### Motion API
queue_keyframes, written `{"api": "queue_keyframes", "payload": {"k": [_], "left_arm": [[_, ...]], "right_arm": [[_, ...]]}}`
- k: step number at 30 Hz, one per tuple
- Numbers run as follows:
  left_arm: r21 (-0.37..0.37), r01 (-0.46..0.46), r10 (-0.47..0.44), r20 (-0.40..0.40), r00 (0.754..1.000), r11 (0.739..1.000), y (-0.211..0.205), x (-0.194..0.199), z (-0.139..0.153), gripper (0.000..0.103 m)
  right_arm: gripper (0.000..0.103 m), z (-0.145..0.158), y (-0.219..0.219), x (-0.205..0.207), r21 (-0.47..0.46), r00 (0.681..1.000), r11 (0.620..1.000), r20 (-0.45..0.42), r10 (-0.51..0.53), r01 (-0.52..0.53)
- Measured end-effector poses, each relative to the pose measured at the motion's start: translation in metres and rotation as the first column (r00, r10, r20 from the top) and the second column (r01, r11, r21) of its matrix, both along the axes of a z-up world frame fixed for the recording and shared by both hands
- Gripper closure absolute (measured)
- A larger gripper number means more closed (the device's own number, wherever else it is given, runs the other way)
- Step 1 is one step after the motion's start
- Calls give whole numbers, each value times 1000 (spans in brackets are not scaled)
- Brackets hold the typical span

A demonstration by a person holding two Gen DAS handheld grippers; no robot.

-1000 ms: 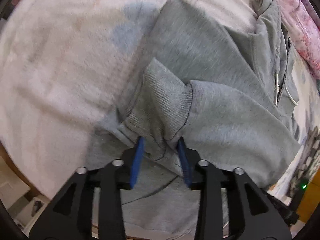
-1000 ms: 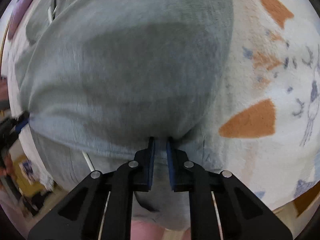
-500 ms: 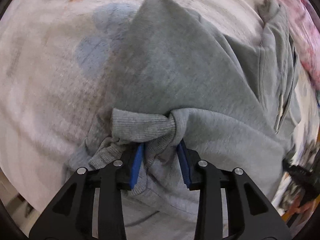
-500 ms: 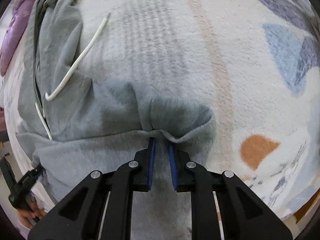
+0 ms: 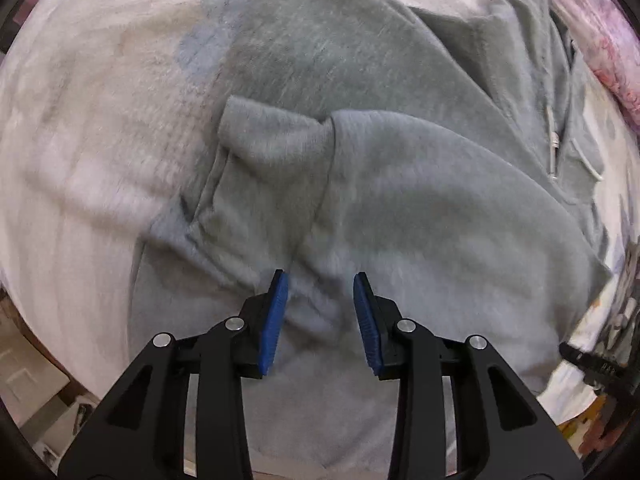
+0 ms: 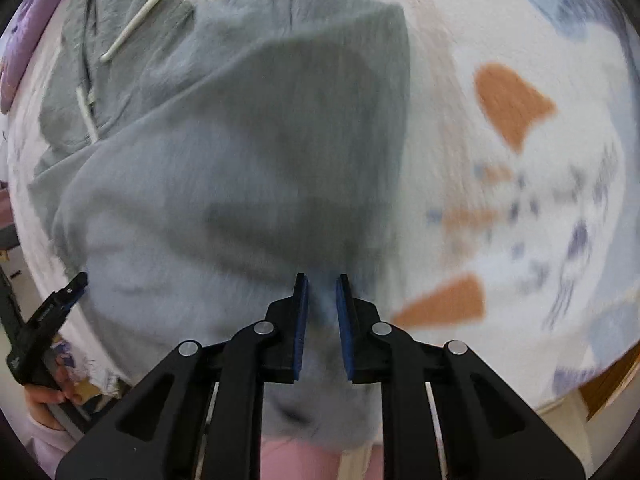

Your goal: Fold large clothes

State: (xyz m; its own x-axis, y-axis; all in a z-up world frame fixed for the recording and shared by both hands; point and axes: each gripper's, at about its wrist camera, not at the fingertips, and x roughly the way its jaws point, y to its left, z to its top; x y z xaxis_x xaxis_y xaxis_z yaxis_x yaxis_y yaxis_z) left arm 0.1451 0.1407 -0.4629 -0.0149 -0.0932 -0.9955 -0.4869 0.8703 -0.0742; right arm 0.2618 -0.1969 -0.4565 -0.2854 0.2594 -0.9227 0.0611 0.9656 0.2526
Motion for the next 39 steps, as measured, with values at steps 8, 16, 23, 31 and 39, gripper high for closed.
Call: {"api": "queue_keyframes", "payload": {"k": [8,16,23,31,39], "left_arm": [[-8,31,-31,-27,999,1000,-7,-9,-13,56],[0,42,-42,16,999,999,-6,-13,38,28],[-7,19,-18,77,997,1000,-3,21,73,28],[-10,81,-79,132,988,997,7,98,72,28],[-41,133,-122,202,972,990,3,187,63,28]], "right_arm": [[86,-14,-7,-6,37,997,997,-44,-60,62],[23,52,-7,34,122,997,992,59,-50,43],[22,72,-2,65,69,993,997,112,28,-36],[22,72,46,123,64,980,998,198,11,-24],[22,81,73,203,65,952,998,305,3,-24]]}}
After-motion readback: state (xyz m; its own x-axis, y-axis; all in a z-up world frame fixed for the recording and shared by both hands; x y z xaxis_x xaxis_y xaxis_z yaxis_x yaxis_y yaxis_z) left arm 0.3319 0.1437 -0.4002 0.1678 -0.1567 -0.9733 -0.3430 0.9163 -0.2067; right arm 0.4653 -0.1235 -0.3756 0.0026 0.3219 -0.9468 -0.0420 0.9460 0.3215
